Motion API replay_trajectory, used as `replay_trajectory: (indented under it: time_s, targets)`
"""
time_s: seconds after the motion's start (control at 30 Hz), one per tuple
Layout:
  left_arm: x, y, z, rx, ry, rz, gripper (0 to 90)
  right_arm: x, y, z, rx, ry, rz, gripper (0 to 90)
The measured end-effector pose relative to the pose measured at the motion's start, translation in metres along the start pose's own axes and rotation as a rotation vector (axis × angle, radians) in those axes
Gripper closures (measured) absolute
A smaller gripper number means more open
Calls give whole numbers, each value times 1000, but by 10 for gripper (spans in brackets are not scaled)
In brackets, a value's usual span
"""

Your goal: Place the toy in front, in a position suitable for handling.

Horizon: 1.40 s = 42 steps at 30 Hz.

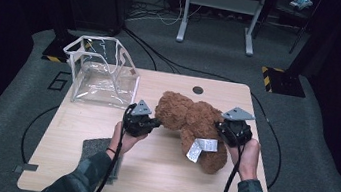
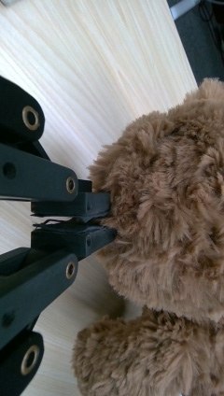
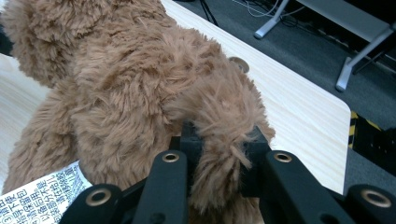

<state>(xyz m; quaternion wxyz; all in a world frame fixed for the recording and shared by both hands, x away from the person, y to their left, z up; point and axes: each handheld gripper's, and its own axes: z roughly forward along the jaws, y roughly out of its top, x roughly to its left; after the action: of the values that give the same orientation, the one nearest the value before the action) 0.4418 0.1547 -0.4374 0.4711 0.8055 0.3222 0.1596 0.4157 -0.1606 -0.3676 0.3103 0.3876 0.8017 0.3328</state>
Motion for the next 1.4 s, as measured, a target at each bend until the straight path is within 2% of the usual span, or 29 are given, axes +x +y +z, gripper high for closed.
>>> replay_trajectory:
  time_s: [0.17, 0.23, 0.33, 0.53, 0.7, 0.87, 1.1, 1.13, 1.17, 1.3, 1.4]
  targets:
    - [4, -3, -9, -11, 22, -7, 854, 2, 11, 7, -16, 26, -35, 772]
    - [6, -4, -13, -15, 24, -14, 854, 4, 15, 10, -18, 33, -29, 772]
    - [9, -7, -18, -17, 36, -21, 853, 4, 21, 16, -19, 48, -61, 772]
    - [17, -16, -26, -21, 56, -47, 853, 9, 28, 31, -17, 92, -60, 772]
    - [23, -23, -30, -20, 75, -62, 854, 15, 35, 45, -17, 111, -77, 771]
    - [30, -33, -32, -16, 95, -77, 853, 22, 40, 60, -6, 135, -69, 771]
    - [41, -51, -30, 32, 124, -104, 853, 33, 43, 88, 28, 179, -32, 767]
    - [43, -54, -29, 39, 128, -110, 853, 33, 43, 93, 23, 182, -52, 764]
    - [44, -55, -28, 48, 127, -114, 853, 35, 42, 96, 46, 185, -33, 760]
    - [48, -65, -25, 69, 151, -142, 851, 41, 42, 107, 62, 196, -41, 732]
    - [50, -68, -28, 65, 159, -158, 849, 44, 41, 111, 69, 196, -40, 715]
